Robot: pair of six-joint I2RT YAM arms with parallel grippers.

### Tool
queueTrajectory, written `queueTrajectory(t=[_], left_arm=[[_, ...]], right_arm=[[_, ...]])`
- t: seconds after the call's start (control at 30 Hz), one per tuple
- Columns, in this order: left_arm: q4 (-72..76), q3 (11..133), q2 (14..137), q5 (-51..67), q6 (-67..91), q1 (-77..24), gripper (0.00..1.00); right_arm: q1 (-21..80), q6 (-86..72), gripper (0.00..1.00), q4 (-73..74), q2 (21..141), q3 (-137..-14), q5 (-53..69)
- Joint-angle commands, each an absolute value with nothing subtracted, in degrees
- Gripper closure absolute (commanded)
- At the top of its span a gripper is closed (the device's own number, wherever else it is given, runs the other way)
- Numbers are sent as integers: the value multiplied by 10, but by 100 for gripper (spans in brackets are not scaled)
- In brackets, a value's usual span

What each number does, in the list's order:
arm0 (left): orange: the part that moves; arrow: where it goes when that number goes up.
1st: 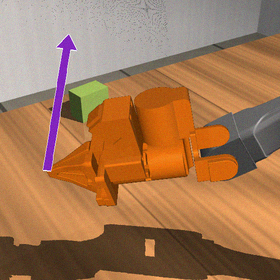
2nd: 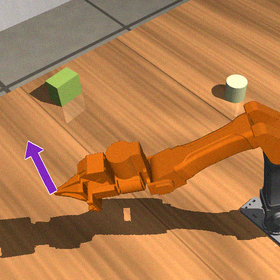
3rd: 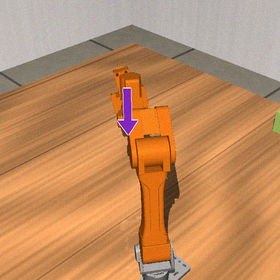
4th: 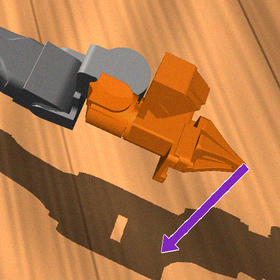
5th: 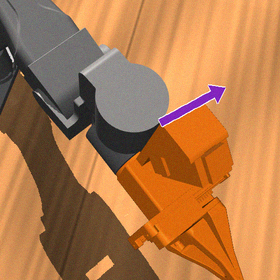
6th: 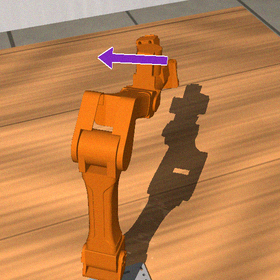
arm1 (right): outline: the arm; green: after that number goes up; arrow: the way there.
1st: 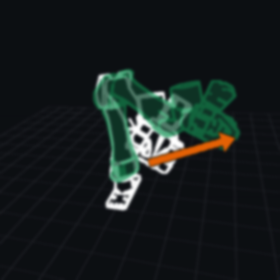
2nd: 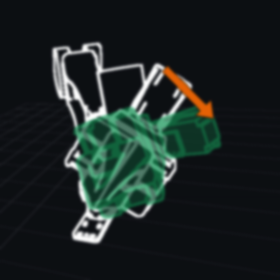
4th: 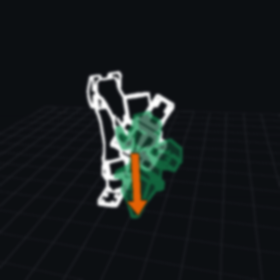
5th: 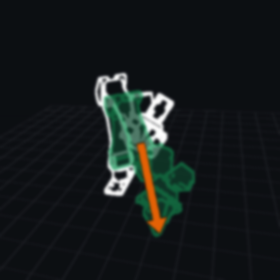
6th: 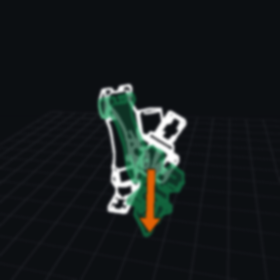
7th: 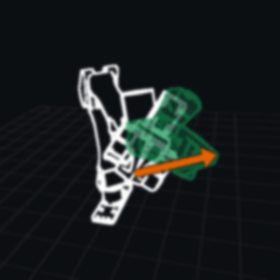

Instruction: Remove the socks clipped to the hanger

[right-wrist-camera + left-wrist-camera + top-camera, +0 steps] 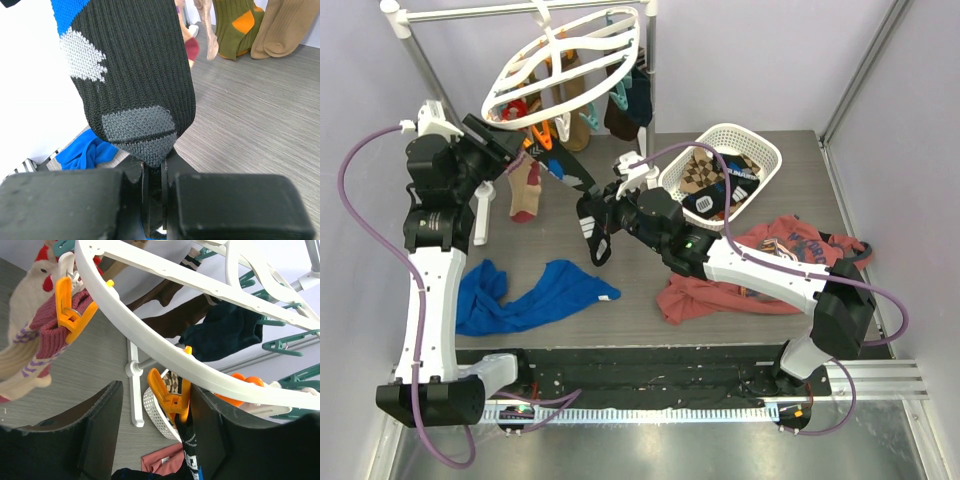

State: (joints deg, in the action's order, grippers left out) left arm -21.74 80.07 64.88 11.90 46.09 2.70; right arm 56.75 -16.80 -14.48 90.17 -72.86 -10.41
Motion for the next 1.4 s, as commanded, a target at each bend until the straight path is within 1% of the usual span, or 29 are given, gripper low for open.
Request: queueTrajectory(t=[0.0,0.03,0.17,0.2,0.23,0.27,0.33,0.37,0.4,0.6,0.73,0.8,0.83,0.97,1.0,1.17,1.3,1.37], left_arm=[[-176,808,656,116,456,26,44],[-175,810,657,114,457,26,46],[-163,815,664,113,457,26,60],[-162,820,667,112,457,26,68],[-163,823,670,112,457,25,73],[-165,825,670,111,457,27,82],[-166,831,673,109,457,26,90],[-170,833,675,109,457,26,97],[-171,836,676,107,457,26,100],[-186,847,679,109,448,26,100],[-206,860,678,113,433,26,100],[-226,873,679,110,423,26,100],[-232,876,679,110,420,26,100],[-227,873,674,131,423,26,100],[-226,874,672,141,423,26,100],[-215,868,668,167,425,26,100],[-214,871,674,185,420,25,100],[-210,871,678,196,417,25,100]], right_arm=[[565,-178,99,-165,903,-755,-97],[565,-179,99,-164,903,-756,-94],[566,-183,99,-162,905,-761,-85],[565,-185,99,-161,905,-761,-82],[565,-186,99,-161,907,-763,-81],[565,-187,99,-160,906,-763,-82],[565,-190,99,-156,905,-762,-82],[565,-189,99,-156,905,-762,-83],[566,-191,99,-156,904,-760,-84],[564,-213,96,-107,879,-745,-82],[539,-245,94,-31,828,-723,-81],[505,-257,94,-4,810,-720,-79],[490,-254,94,37,795,-720,-80],[416,-238,94,73,760,-704,-103],[376,-239,94,78,758,-703,-98],[273,-229,93,86,787,-729,-80],[211,-238,93,88,858,-766,-63],[181,-249,91,88,887,-785,-65]])
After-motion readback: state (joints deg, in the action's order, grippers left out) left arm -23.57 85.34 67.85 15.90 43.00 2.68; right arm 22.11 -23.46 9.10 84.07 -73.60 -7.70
